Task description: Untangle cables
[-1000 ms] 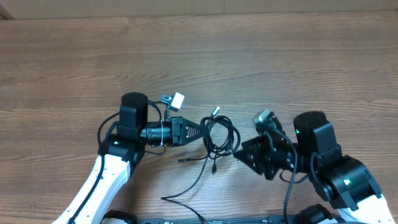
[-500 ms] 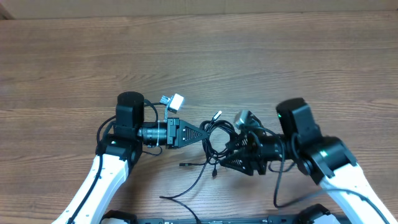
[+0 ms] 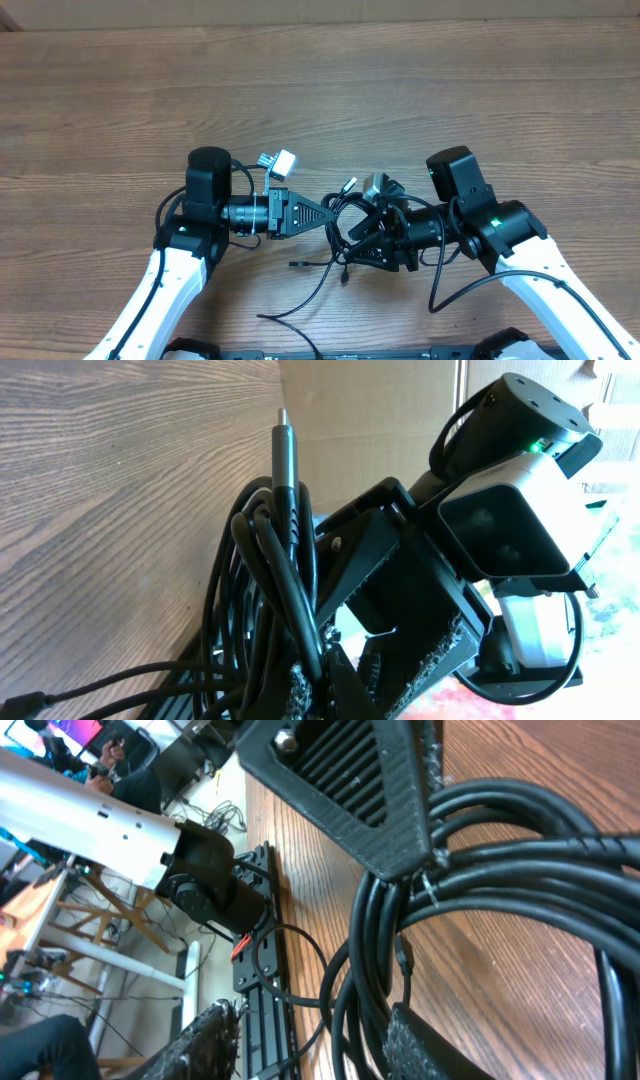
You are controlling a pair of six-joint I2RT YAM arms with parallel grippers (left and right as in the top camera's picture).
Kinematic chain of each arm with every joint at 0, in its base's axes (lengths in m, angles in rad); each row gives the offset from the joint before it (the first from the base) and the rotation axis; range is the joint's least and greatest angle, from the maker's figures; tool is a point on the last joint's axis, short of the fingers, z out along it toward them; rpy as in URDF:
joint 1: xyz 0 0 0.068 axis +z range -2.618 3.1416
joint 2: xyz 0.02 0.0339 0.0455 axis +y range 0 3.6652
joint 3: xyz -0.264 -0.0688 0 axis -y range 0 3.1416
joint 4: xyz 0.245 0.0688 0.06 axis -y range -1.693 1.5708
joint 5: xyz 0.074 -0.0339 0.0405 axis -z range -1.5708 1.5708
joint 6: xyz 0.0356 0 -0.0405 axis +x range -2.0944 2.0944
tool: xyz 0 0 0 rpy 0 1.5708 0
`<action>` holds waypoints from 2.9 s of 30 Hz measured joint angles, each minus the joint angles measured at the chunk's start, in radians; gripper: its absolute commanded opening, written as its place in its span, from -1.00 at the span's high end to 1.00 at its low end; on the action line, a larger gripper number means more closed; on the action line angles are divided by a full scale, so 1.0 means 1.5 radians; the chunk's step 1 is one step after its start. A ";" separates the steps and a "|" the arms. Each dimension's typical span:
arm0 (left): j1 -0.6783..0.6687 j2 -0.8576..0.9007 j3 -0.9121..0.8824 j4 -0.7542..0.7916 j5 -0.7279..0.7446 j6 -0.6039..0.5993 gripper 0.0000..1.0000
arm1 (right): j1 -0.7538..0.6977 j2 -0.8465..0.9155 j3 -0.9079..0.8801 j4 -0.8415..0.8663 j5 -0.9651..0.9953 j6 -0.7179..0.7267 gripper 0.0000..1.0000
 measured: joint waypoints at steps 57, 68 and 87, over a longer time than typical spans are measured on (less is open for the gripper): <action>0.000 -0.003 0.001 0.002 -0.001 -0.019 -0.23 | 0.028 0.082 0.000 0.100 -0.039 0.005 0.92; 0.001 -0.007 0.003 -0.018 -0.035 0.009 -0.86 | 0.028 0.084 0.000 0.170 0.011 0.145 0.92; 0.001 -0.007 0.003 -0.037 -0.062 0.051 -0.58 | 0.031 0.084 0.000 0.136 0.213 0.272 0.56</action>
